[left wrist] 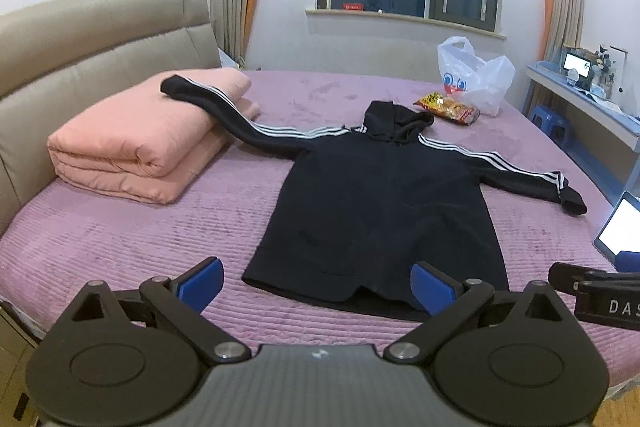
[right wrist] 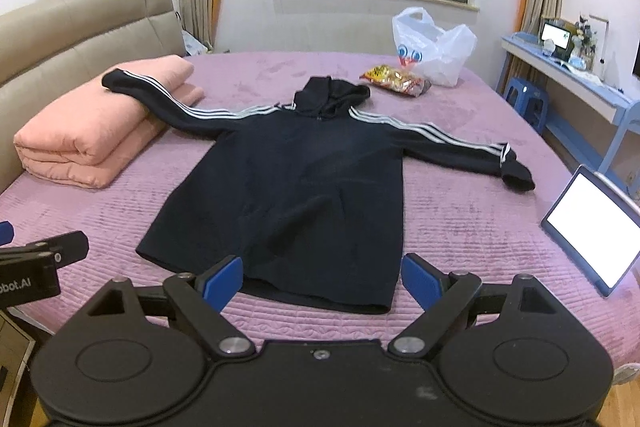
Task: Fold large clothes
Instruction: 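Grasp the striped sleeve cuff with the right gripper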
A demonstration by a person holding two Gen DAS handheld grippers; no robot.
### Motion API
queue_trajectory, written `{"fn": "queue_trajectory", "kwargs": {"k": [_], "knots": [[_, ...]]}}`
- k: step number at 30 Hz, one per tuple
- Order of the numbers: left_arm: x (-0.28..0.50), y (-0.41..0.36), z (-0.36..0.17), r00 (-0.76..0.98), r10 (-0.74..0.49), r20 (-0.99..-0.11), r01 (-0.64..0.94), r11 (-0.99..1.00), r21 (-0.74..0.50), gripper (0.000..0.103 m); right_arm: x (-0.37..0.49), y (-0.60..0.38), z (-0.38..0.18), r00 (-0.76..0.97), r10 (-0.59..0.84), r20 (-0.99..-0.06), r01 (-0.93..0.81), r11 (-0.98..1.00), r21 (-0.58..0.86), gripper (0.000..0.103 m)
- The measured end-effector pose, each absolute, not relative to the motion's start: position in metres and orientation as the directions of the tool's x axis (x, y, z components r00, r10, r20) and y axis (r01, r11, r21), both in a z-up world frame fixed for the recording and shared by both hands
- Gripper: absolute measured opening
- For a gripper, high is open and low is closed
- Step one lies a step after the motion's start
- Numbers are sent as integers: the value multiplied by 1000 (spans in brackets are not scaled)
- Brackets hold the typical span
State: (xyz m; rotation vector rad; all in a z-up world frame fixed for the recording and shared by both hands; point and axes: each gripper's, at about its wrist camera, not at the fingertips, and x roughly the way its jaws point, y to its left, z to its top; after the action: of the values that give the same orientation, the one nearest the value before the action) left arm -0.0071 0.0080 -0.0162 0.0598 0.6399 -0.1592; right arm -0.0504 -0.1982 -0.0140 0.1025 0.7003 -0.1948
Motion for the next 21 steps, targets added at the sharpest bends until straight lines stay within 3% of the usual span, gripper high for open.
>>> {"fn": "queue_trajectory", "kwargs": {"k": [5,10,15,21], "knots": [[55,-6,-48,777,-153,-611,174,984,-25,102,-9,-227,-51,762,-123,-635,238,966,99,102],[152,-38,-107,761,-249,-599,262,963,-67,101,68,-274,-123,775,-170,-609,305,944,125,102],[242,-78,-154,739,-338,-582,368,927,-70,98,160,-329,-185,668,-251,-701,442,891,102,102],[299,-112,-160,681,-337,-651,395,917,-61,98,213,-384,-192,582,-317,-749,515,856,38,102]]}}
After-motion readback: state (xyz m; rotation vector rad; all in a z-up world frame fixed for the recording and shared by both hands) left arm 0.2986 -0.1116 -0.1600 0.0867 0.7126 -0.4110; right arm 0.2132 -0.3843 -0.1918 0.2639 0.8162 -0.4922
